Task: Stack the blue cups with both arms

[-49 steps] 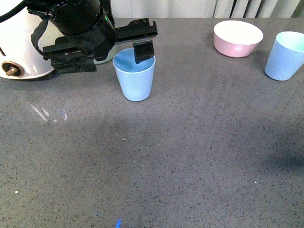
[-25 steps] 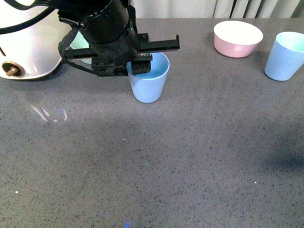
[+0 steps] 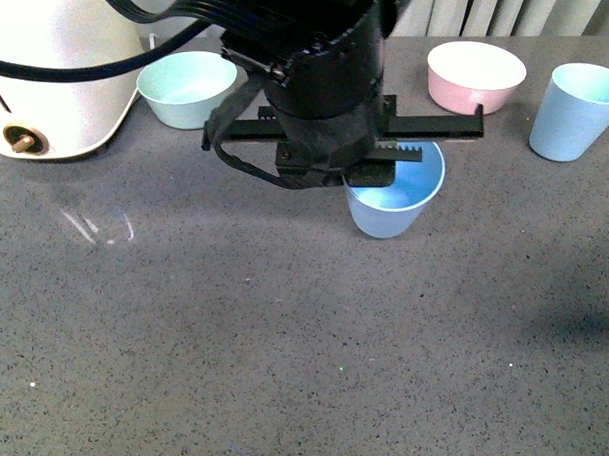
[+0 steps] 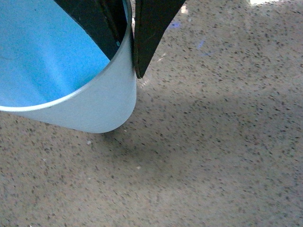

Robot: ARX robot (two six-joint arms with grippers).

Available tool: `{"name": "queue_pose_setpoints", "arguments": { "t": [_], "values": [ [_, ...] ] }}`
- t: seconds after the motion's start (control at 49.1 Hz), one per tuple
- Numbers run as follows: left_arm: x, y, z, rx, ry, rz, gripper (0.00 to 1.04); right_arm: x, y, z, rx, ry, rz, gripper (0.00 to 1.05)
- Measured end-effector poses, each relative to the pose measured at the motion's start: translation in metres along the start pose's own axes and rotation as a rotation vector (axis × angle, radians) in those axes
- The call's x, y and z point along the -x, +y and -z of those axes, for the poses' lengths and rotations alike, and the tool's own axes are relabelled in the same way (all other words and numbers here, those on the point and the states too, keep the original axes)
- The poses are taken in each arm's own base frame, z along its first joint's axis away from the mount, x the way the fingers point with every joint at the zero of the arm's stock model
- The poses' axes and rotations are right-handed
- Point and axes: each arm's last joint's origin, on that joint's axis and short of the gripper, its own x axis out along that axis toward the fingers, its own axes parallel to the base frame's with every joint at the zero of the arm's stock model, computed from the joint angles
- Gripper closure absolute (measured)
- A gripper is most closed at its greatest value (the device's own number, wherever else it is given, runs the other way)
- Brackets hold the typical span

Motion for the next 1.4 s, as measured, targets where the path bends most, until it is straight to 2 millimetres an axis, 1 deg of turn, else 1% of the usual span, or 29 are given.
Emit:
{"name": "queue_pose_setpoints", "arguments": {
  "t": [0.204, 0.509, 0.672, 0.875, 0.916, 1.058, 1.119, 1.14, 1.16, 1.221, 1.303, 1.404],
  "values": [
    [0.001, -0.013, 0.009, -0.023, 0.022, 0.007, 1.03, 0.000, 0.000, 0.000, 0.000, 0.000, 0.000, 0.09],
    [-0.010, -0.020, 0.009, -0.023, 0.034, 0.002, 1.03, 0.000, 0.000, 0.000, 0.000, 0.000, 0.000, 0.09],
    [-0.011, -0.023, 0.009, -0.026, 0.033, 0.006, 1.02, 0.000, 0.000, 0.000, 0.000, 0.000, 0.000, 0.09],
    [-0.010, -0.026, 0.006, -0.026, 0.023, 0.014, 0.66, 0.000, 0.000, 0.000, 0.000, 0.000, 0.000, 0.09],
    [-0.010, -0.027, 0.006, -0.025, 0.021, 0.015, 0.62, 0.000, 0.000, 0.000, 0.000, 0.000, 0.000, 0.09],
    [-0.009, -0.026, 0.002, -0.019, 0.004, 0.024, 0.36, 0.000, 0.000, 0.000, 0.000, 0.000, 0.000, 0.09],
    [-0.005, -0.025, -0.001, -0.013, -0.012, 0.033, 0.25, 0.000, 0.000, 0.000, 0.000, 0.000, 0.000, 0.09],
    [-0.001, -0.023, -0.003, -0.008, -0.023, 0.040, 0.20, 0.000, 0.000, 0.000, 0.000, 0.000, 0.000, 0.09],
    [0.000, -0.023, -0.003, -0.006, -0.026, 0.042, 0.18, 0.000, 0.000, 0.000, 0.000, 0.000, 0.000, 0.09],
    [0.013, -0.018, -0.008, 0.005, -0.056, 0.059, 0.07, 0.000, 0.000, 0.000, 0.000, 0.000, 0.000, 0.09],
    [0.026, -0.012, -0.012, 0.021, -0.088, 0.074, 0.10, 0.000, 0.000, 0.000, 0.000, 0.000, 0.000, 0.09],
    [0.047, 0.003, -0.018, 0.066, -0.142, 0.113, 0.09, 0.000, 0.000, 0.000, 0.000, 0.000, 0.000, 0.09]
  ]
}}
